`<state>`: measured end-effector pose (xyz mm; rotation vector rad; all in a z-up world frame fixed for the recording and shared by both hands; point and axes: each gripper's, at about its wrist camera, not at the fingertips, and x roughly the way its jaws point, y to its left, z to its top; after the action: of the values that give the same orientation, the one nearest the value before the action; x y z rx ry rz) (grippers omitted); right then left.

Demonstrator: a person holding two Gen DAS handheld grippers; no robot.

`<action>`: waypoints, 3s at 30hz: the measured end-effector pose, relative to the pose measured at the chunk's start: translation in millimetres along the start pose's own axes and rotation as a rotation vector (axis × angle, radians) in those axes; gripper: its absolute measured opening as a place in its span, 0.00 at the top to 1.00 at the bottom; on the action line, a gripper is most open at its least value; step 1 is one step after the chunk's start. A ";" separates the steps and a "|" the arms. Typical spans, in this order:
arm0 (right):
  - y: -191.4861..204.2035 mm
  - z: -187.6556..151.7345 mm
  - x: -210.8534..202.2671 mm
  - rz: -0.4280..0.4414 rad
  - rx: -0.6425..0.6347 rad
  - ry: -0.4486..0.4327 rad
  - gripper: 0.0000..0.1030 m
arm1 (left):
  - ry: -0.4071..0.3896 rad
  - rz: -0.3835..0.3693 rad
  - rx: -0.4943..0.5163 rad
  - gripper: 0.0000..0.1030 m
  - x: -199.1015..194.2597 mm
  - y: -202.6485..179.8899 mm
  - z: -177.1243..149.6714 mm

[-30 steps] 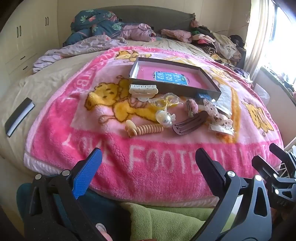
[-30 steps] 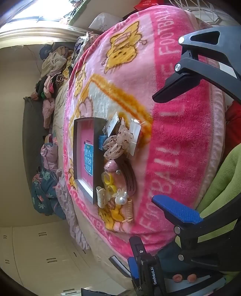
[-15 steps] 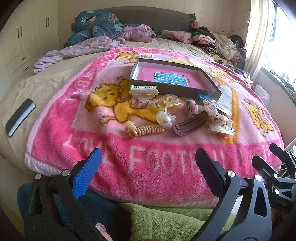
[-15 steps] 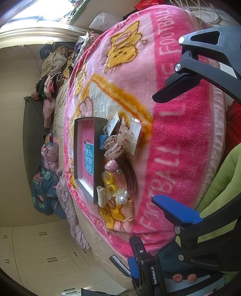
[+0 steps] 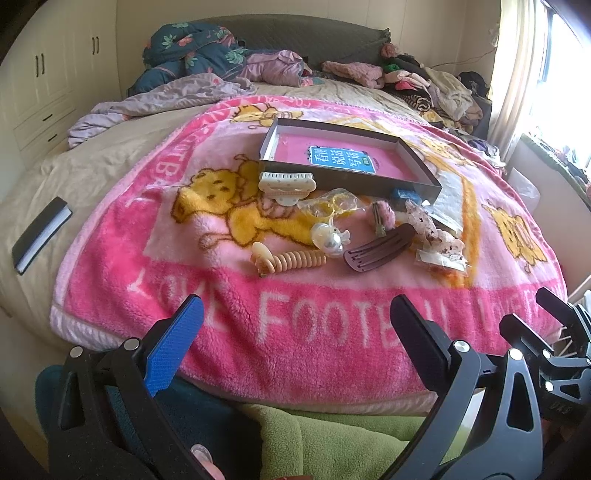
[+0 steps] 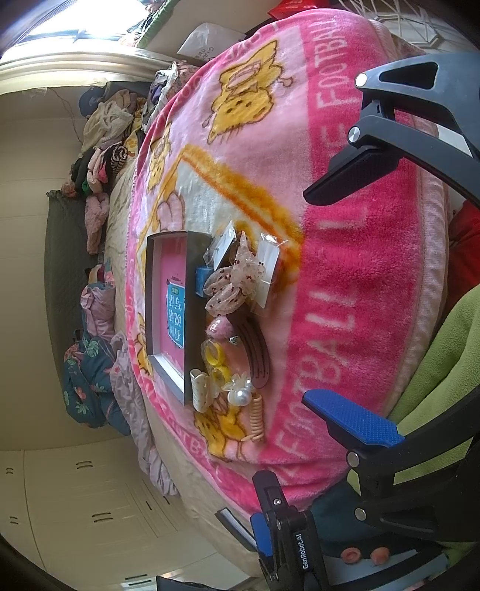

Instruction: Organize jewelry

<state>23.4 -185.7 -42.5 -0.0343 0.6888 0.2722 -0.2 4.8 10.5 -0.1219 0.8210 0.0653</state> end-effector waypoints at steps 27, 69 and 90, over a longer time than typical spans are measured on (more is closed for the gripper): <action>4.2 14.6 24.7 0.065 -0.052 0.036 0.06 | 0.004 0.016 -0.067 0.10 4.2 29.8 10.0; -19.3 63.6 132.0 0.010 -0.085 0.074 0.07 | 0.141 -0.013 -0.070 0.10 132.8 31.3 104.0; -36.7 69.5 147.9 0.123 -0.067 0.105 0.91 | 0.222 -0.039 -0.128 0.27 198.9 33.1 124.1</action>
<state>185.4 -177.6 -84.3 -0.0704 0.7873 0.4138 221.6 56.3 -54.2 -0.2696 1.0363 0.0687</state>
